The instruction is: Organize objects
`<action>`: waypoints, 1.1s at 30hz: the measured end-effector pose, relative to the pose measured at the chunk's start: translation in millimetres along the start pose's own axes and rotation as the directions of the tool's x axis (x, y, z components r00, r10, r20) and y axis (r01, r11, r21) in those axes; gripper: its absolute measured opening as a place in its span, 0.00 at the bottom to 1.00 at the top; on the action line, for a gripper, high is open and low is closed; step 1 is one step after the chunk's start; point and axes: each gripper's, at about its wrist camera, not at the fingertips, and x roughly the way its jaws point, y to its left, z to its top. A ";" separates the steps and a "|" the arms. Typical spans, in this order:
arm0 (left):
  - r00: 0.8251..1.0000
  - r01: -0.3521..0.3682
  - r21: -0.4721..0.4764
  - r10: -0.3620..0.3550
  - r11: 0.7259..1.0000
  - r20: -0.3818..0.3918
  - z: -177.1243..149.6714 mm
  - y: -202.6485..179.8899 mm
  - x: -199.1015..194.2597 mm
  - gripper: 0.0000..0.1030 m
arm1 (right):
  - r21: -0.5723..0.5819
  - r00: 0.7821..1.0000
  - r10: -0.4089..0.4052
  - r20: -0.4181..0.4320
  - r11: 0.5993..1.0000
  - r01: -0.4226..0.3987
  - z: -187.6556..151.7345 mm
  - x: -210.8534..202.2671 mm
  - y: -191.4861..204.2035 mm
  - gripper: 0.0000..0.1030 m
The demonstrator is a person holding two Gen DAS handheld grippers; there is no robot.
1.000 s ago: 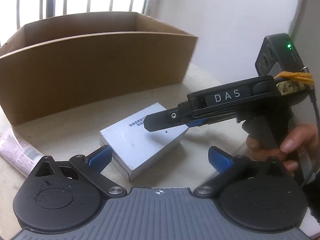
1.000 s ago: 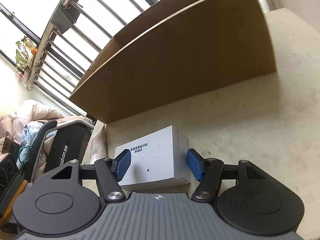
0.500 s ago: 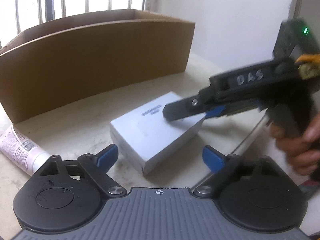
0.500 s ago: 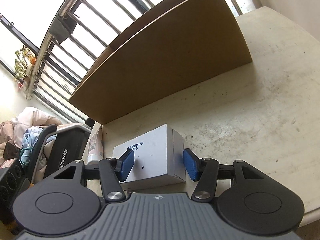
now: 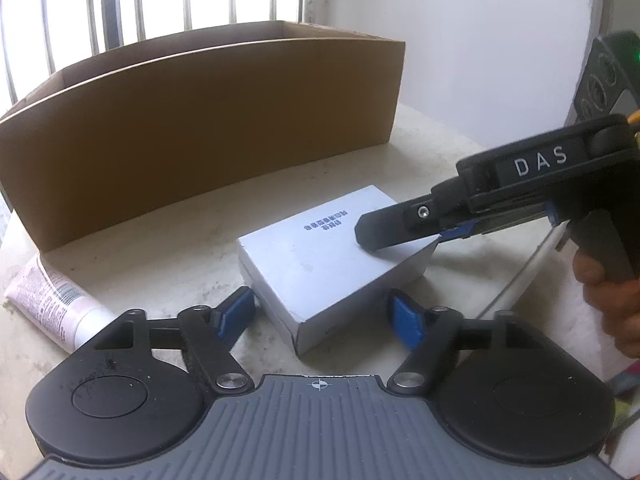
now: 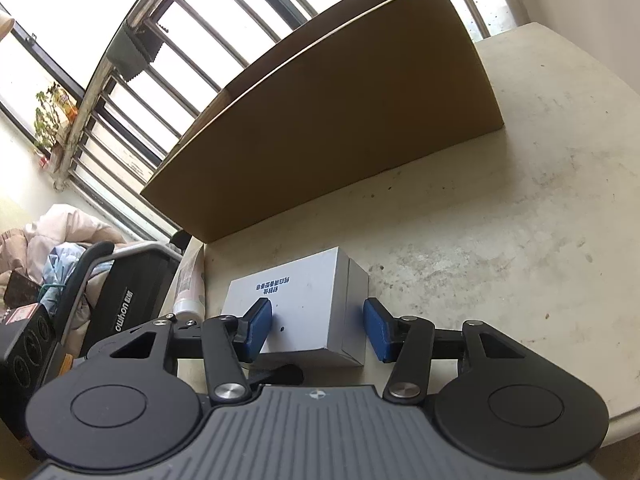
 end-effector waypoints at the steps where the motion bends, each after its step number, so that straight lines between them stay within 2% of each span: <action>1: 1.000 -0.005 0.010 0.005 1.000 0.000 -0.2 -1.8 1.3 0.78 | -0.001 1.000 0.000 0.003 1.000 0.000 -0.5 -0.3 0.1 0.53; 3: 1.000 -0.021 0.036 0.021 0.999 0.007 0.7 -7.0 6.9 0.80 | -0.002 1.000 0.000 0.007 1.000 0.000 -0.9 -0.7 0.3 0.52; 13: 1.000 -0.025 0.012 0.025 1.000 0.006 6.3 -6.2 10.3 0.75 | -0.060 0.999 -0.044 0.018 0.997 0.045 2.9 -0.2 9.4 0.52; 33: 1.000 -0.021 -0.036 0.020 0.999 -0.009 10.1 -1.8 7.1 0.75 | -0.077 0.998 -0.068 0.019 0.995 0.069 6.4 0.4 12.5 0.53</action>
